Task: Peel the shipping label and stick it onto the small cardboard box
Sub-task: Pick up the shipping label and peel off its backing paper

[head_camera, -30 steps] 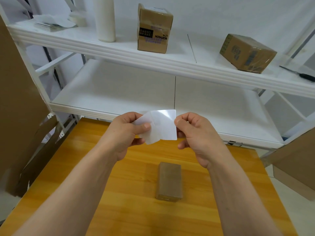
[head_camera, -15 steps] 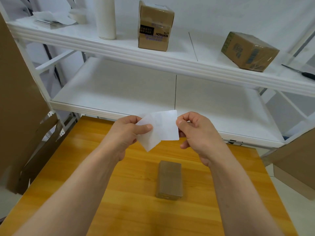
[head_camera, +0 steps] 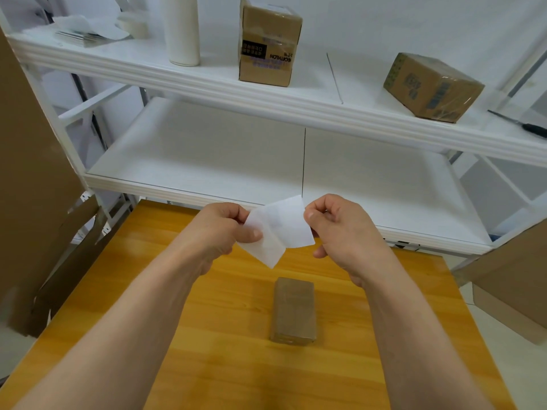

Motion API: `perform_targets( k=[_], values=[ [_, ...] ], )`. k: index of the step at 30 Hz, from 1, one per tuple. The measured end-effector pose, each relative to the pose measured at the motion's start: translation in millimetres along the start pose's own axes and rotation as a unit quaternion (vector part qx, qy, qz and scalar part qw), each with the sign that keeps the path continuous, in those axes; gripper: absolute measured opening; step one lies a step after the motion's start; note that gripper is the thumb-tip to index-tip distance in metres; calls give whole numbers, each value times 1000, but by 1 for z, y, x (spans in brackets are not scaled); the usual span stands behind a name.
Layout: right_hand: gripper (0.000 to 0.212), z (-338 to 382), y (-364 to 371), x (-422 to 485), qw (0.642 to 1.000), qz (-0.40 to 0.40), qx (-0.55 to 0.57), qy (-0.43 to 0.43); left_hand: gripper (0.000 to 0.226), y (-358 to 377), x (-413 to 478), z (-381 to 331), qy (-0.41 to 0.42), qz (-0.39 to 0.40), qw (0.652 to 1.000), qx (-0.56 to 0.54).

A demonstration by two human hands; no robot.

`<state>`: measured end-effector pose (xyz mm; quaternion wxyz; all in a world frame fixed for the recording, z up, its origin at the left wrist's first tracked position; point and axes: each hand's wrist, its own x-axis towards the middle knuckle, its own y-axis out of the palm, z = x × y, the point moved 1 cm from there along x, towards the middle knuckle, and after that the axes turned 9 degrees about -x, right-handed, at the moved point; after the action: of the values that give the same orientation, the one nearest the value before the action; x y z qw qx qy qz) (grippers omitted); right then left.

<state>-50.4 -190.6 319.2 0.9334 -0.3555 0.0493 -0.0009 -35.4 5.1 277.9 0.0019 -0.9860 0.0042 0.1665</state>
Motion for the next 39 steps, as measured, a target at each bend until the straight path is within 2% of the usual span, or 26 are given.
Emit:
perform_targets(
  k=[10,13,21,30,39],
  values=[
    [17,1,3,-1,1000,8,-8,-5,18,5,5,5,-11,28,998,-53],
    [16,-1,2,0,1000,4,-7,0,28,5,7,8,3,30,998,-60],
    [17,-3,-3,2,1000,-2,-12,18,12,4,5,8,43,44,997,-49],
    [17,-1,-4,6,1000,-9,-4,20,9,0,8,10,37,46,998,-10],
    [17,-3,-3,10,999,-10,-13,27,11,-5,15,16,19,29,999,-17]
  ],
)
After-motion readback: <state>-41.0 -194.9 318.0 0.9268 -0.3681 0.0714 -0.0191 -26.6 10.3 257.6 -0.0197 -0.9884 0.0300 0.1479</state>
